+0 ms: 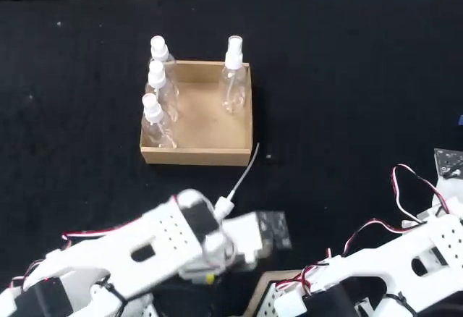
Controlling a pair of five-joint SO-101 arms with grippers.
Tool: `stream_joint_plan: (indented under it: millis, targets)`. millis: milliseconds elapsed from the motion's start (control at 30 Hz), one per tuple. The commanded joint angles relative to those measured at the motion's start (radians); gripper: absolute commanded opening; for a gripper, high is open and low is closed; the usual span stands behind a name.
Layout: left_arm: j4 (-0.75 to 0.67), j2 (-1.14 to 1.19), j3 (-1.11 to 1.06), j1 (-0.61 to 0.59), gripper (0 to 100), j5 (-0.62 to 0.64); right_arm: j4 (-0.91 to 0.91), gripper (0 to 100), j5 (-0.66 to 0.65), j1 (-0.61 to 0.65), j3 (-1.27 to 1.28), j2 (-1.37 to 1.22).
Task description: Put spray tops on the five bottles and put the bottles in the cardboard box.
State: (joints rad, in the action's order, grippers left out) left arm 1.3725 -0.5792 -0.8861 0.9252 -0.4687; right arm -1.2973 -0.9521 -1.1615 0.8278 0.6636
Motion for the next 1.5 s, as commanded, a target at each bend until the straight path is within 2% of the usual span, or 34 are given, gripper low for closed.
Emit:
stream_joint_plan:
  millis: [0, 167, 433, 533, 633, 800, 933, 1033, 1267, 1367, 1467]
  targets:
    - [0.221, -0.014, 0.294, -0.145, 9, -0.086, 0.015, 22.4, -0.005, -0.012, -0.067, 0.041]
    - [0.368, -0.014, 0.552, -0.200, 9, -0.087, 0.015, 22.4, -0.006, -0.012, -0.067, 0.038]
    - [0.381, -0.014, 0.958, -0.355, 9, -0.081, -0.006, 22.4, -0.003, -0.012, -0.068, 0.042]
    - [0.381, -0.014, 1.101, -0.476, 9, -0.080, -0.048, 22.4, -0.006, 0.031, -0.068, 0.042]
    - [0.381, -0.014, 1.194, -0.651, 9, -0.080, -0.094, 22.4, -0.008, 0.110, -0.064, 0.042]
    - [0.384, -0.014, 1.221, -0.990, 9, -0.068, -0.180, 22.4, -0.008, 0.345, -0.070, 0.045]
    - [0.384, -0.015, 1.237, -1.276, 9, 0.057, -0.313, 22.4, -0.002, 0.539, -0.097, 0.136]
    - [0.377, -0.003, 1.231, -1.445, 9, 0.091, -0.370, 22.1, -0.002, 0.704, -0.097, 0.268]
    - [0.284, 0.044, 1.004, -1.684, 9, 0.123, -0.330, 21.8, 0.133, 1.128, 0.001, 0.390]
    - [0.138, 0.060, 0.846, -1.768, 9, 0.212, -0.368, 22.2, 0.071, 1.323, 0.007, 0.375]
    - [0.000, 0.063, 0.691, -1.830, 9, 0.290, -0.410, 22.3, -0.060, 1.508, 0.012, 0.361]
